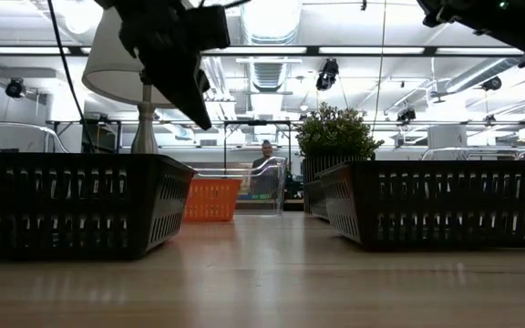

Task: Stack baskets by color
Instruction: Stack the top orange bin on the bottom orange bin

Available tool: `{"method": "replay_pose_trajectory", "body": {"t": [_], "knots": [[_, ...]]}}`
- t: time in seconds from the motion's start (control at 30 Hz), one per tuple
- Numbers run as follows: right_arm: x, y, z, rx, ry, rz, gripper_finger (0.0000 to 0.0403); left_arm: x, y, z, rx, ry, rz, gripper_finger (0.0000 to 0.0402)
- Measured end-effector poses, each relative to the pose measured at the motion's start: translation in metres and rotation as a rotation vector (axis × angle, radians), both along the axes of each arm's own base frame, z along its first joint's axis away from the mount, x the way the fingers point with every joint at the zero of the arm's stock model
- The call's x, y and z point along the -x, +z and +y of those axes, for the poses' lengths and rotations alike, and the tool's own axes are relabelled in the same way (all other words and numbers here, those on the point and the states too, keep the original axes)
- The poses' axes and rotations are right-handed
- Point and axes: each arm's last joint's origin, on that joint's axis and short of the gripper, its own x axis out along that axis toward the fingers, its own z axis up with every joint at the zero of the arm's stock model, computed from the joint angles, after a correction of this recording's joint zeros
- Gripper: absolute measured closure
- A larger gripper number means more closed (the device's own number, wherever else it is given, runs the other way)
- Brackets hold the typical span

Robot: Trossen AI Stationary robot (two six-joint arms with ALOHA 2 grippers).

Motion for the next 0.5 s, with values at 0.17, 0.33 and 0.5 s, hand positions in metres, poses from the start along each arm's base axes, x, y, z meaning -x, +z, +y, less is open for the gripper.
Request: {"method": "replay_pose_trajectory", "body": {"t": [0.17, 0.33, 0.5], "knots": [[-0.002, 0.0, -0.001, 0.014, -0.031, 0.031, 0.0394, -0.004, -0.014, 0.011, -0.084, 0.033, 0.052, 0.0284], [-0.005, 0.002, -0.001, 0.014, -0.042, 0.06, 0.0394, -0.007, -0.031, 0.015, -0.191, 0.054, 0.117, 0.0229], [-0.008, 0.005, -0.001, 0.02, -0.044, 0.092, 0.0394, -0.012, -0.044, 0.022, -0.229, 0.081, 0.165, 0.0225]]}}
